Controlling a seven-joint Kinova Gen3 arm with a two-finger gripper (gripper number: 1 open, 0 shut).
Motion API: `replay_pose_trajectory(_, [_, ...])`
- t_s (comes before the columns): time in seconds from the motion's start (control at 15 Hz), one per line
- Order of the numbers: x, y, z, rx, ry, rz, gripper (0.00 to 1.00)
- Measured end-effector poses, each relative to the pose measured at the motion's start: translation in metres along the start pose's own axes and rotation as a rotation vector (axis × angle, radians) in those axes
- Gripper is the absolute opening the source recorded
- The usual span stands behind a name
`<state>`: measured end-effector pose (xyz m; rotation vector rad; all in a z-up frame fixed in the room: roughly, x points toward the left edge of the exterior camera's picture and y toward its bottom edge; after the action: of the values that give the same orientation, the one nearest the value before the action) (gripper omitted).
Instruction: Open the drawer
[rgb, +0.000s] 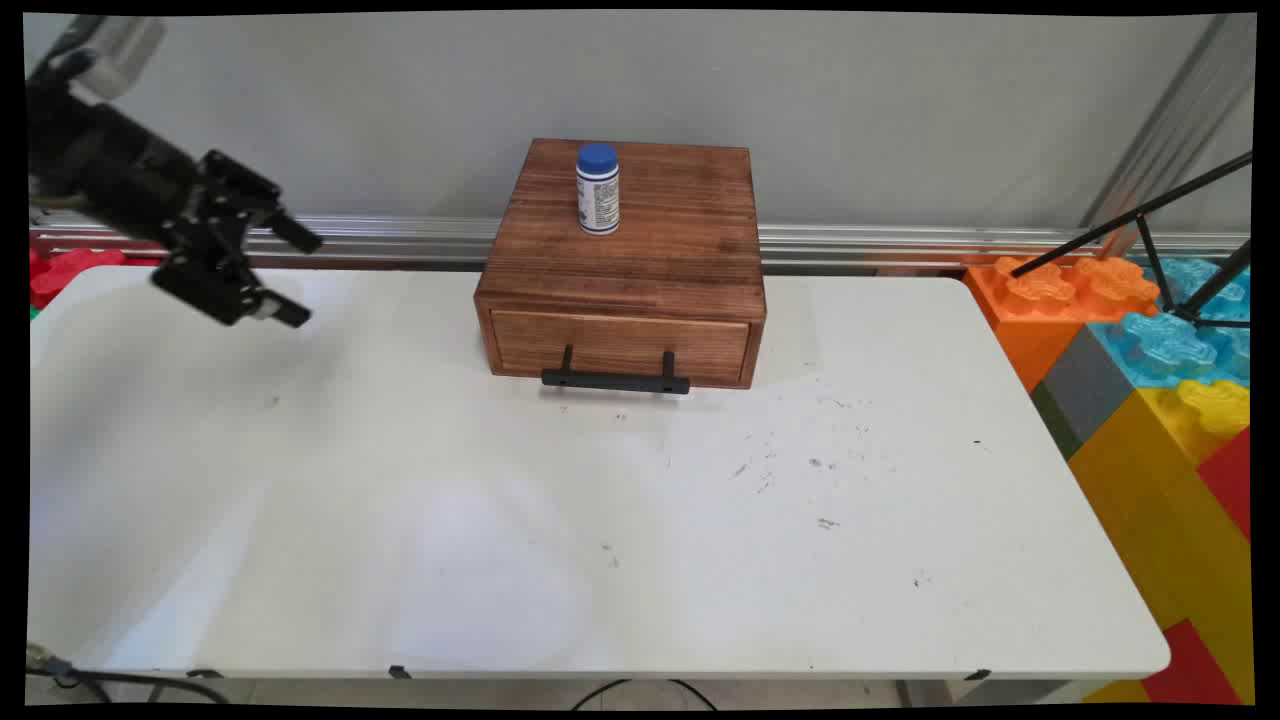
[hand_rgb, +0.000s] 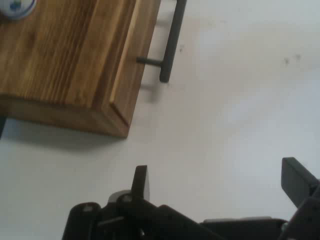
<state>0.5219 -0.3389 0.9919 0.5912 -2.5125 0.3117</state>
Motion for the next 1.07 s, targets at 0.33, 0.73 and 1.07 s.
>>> replay_pose_trajectory(0.33, [0.041,-0.006,0.034,0.012,-0.015,0.044,1.00])
replay_pose_trajectory(0.73, [0.078,-0.015,0.097,0.018,-0.076,0.097,1.00])
replay_pose_trajectory(1.07, [0.102,-0.017,0.153,-0.002,-0.108,0.128,1.00])
